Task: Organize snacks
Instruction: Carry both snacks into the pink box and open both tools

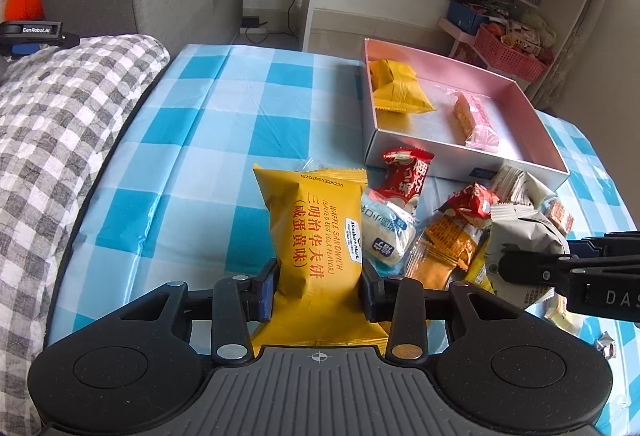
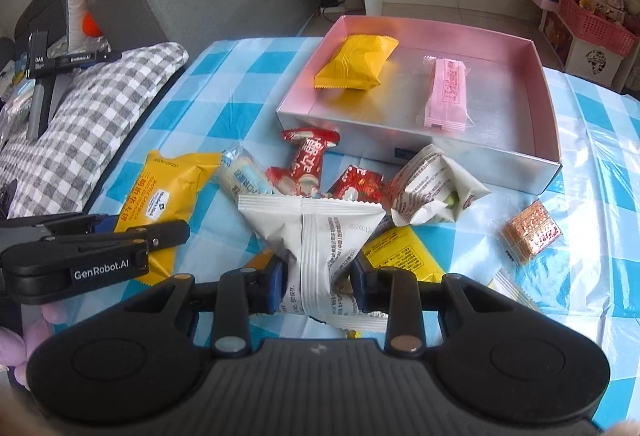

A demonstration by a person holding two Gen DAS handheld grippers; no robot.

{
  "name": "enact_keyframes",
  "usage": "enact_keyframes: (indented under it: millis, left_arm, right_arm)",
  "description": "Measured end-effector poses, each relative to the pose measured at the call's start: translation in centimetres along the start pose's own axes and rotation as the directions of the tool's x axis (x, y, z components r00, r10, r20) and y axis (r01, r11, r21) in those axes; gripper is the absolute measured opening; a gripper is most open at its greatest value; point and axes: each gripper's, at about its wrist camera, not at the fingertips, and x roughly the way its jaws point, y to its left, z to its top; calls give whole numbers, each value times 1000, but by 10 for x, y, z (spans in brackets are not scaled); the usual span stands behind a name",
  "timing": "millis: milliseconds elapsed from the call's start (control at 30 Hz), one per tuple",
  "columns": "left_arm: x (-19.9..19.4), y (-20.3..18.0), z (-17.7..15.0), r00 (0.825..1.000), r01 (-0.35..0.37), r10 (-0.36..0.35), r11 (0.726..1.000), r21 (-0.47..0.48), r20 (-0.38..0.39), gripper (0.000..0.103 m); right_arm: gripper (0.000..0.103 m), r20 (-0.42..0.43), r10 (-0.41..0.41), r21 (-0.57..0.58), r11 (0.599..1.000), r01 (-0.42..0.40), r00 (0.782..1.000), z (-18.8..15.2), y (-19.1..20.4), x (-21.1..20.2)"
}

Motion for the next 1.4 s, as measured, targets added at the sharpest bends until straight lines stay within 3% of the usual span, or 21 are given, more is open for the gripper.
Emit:
enact_keyframes:
  millis: [433, 700, 967, 1400]
  left_arm:
    - [-12, -20, 14, 998, 35, -33, 999, -25, 58, 37]
    - [-25, -41, 26, 989, 100, -94, 994, -45, 117, 37]
    - [-10, -49, 41, 989, 114, -109, 992, -48, 102, 37]
    - [39, -66, 91, 987, 140, -138, 990, -20, 78, 37]
  right_arm:
    - [30, 74, 12, 115, 993, -21, 997, 13, -26, -16]
    - [30, 127, 8, 181, 983, -31, 992, 24, -60, -28]
    - [30, 136, -29, 236, 972, -4, 990, 45, -85, -17]
    - [30, 160, -73, 172, 984, 45, 984, 84, -107, 20]
